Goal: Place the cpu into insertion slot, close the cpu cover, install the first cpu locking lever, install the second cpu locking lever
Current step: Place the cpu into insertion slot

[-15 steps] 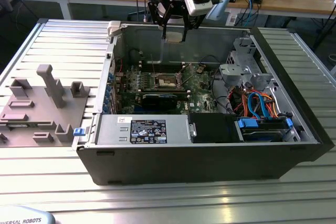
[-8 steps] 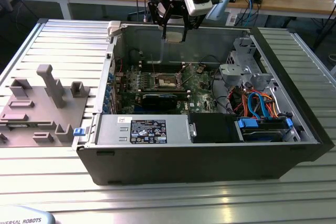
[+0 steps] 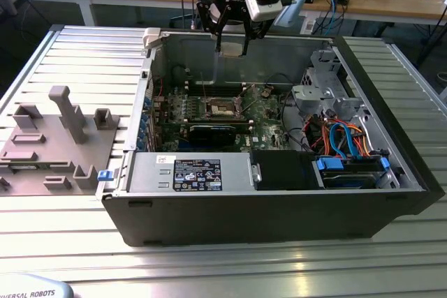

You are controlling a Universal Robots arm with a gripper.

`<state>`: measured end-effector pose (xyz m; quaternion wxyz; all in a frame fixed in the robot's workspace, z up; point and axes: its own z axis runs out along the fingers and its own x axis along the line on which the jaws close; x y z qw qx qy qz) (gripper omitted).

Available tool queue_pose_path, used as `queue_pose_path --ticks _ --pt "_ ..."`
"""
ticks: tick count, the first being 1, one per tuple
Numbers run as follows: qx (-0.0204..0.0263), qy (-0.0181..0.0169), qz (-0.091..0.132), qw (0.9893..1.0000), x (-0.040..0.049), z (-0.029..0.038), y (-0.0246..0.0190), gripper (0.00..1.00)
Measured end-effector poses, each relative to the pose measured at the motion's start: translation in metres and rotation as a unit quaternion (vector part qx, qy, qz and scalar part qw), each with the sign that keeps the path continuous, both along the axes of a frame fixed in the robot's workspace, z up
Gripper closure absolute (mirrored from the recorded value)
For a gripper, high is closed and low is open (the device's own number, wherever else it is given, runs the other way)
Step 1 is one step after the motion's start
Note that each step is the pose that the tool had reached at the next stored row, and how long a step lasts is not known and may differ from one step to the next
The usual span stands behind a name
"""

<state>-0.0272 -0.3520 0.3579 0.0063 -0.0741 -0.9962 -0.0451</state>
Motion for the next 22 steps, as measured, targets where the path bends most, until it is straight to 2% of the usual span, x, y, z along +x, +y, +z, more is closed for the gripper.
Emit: queue_pose_path --ticks 22 --pt "0.0000 0.0000 -0.011 0.9999 0.0000 -0.0001 0.0000 0.45"
